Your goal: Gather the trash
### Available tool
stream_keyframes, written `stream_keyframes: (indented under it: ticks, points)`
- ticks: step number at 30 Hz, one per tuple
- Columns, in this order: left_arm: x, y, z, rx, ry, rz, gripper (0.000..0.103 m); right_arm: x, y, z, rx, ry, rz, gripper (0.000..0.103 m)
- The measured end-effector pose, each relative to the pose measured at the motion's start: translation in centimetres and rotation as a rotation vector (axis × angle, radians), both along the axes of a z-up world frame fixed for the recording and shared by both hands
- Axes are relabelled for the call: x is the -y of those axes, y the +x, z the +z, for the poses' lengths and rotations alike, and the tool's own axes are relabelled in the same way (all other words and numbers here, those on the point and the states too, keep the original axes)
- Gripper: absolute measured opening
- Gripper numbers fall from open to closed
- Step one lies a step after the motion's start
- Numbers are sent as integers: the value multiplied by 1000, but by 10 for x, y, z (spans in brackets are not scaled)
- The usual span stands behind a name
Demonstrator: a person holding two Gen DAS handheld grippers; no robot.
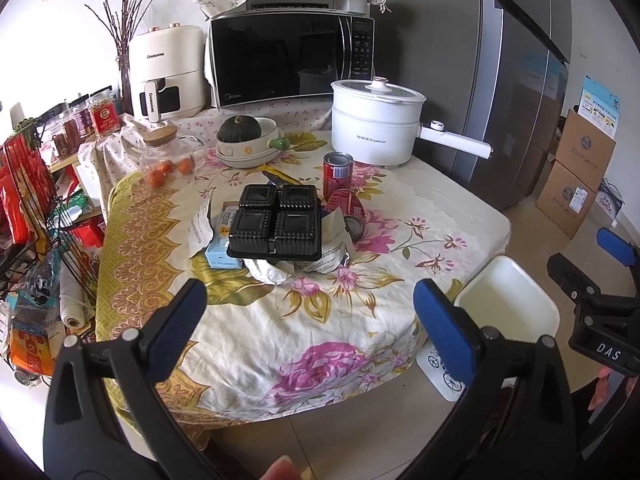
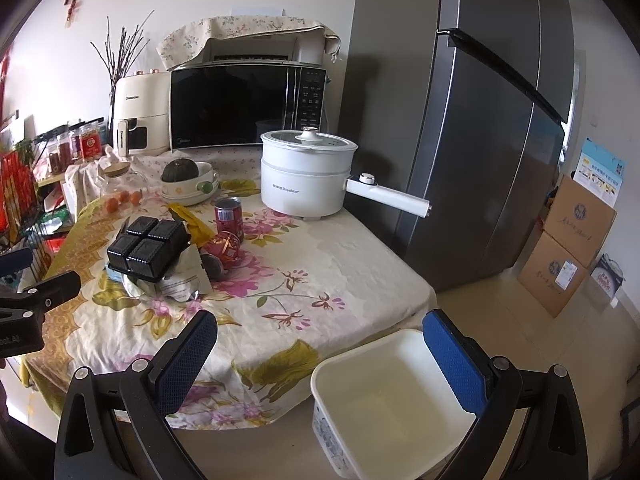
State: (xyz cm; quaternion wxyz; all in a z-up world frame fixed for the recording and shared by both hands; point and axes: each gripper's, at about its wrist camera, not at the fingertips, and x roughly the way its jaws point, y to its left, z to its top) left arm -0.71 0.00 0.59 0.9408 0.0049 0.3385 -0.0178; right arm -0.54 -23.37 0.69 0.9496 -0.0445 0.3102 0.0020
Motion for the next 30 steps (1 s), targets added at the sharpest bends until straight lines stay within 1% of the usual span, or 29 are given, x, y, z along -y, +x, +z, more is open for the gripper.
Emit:
stream_keyframes:
  ticks: [3, 7, 9, 10, 12, 16, 19, 25, 28, 30]
  points:
    - [0, 1, 0, 1, -1, -2, 103, 3, 4, 3, -53, 56, -4, 103]
    - [0, 1, 0, -3, -3, -5, 103, 1, 5, 7, -70, 28, 7, 103]
    - [-2, 2, 1, 1, -12, -6, 103, -3, 7, 11, -52, 0, 21, 103]
    - [-3, 3, 2, 2, -25, -9, 103, -5, 8, 12, -28, -15, 26, 103]
    - [-7, 7, 4, -11, -50, -22, 103, -8, 13, 18, -25, -14, 49, 103]
    - [-17, 22, 10, -55, -75, -47, 103, -15, 27, 27, -45, 6, 88, 103]
    - [-28, 39, 14, -111, -102, -64, 103, -20, 45, 36, -75, 36, 119, 103]
    - [-56, 70, 12, -189, -136, -17, 103, -33, 82, 43, -174, 77, 186, 103]
    - [-68, 91, 5, -251, -140, -7, 103, -40, 102, 39, -226, 84, 204, 103]
    - [-79, 105, -5, -286, -153, 11, 103, -47, 115, 31, -262, 92, 230, 103]
